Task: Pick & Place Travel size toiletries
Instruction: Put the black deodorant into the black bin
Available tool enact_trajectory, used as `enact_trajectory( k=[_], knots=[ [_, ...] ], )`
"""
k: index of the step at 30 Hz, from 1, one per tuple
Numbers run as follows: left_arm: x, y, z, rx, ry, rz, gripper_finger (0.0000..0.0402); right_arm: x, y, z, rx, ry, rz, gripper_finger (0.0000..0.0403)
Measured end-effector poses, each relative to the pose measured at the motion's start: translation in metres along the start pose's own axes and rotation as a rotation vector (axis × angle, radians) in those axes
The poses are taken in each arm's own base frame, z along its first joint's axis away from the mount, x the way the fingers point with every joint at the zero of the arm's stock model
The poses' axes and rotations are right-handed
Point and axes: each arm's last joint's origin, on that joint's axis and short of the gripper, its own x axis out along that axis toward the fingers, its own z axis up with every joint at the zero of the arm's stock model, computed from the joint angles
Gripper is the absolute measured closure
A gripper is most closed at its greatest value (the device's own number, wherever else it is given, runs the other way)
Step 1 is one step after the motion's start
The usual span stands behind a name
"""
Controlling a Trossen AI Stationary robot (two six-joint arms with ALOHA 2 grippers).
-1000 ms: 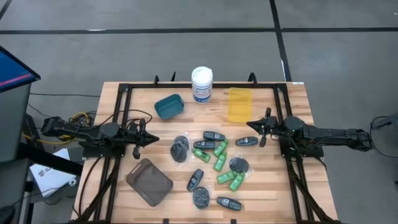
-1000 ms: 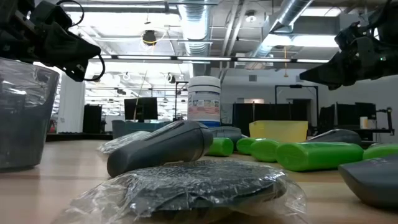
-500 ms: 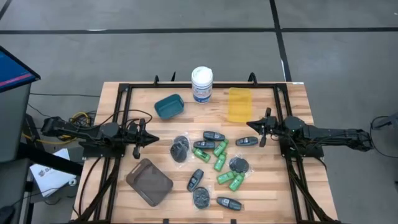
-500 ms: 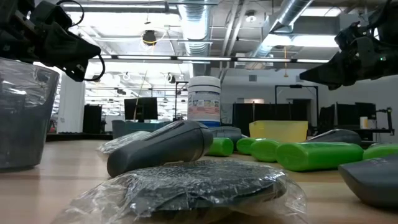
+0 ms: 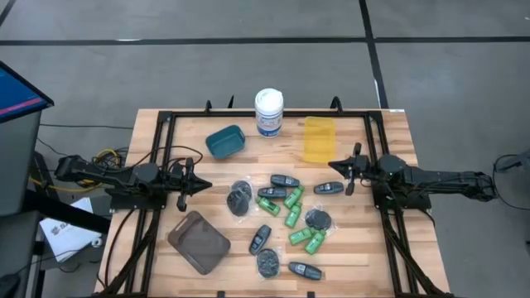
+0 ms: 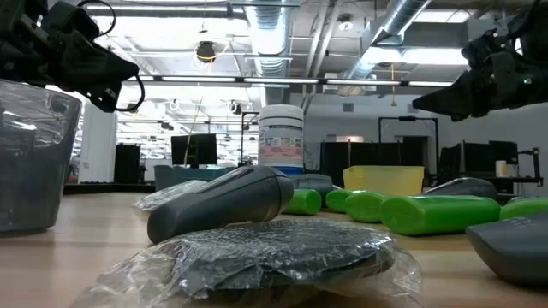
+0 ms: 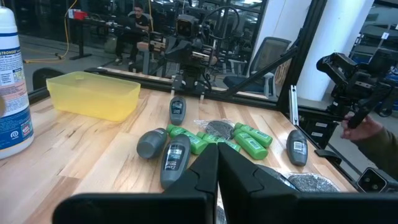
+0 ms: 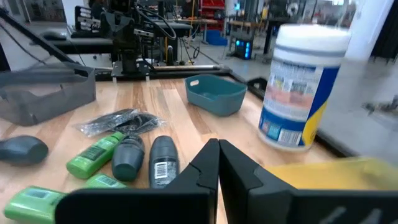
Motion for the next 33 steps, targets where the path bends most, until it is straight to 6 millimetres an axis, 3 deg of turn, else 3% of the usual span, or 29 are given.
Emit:
enact_trajectory(
  k=[9, 27, 33],
  knots=[
    [0.000, -0.001, 0.003, -0.005, -0.034, -0.007, 0.0401, 0.000, 0.000, 0.004, -0.014, -0.044, -0.003, 0.0403],
    [-0.006, -0.005, 0.033, -0.044, -0.344, -0.061, 0.0401, 0.000, -0.001, 0.008, 0.043, -0.062, -0.003, 0.0403],
    [-0.008, -0.002, 0.044, -0.075, -0.444, 0.100, 0.0401, 0.000, -0.001, 0.009, 0.043, -0.064, -0.003, 0.0403]
  ],
)
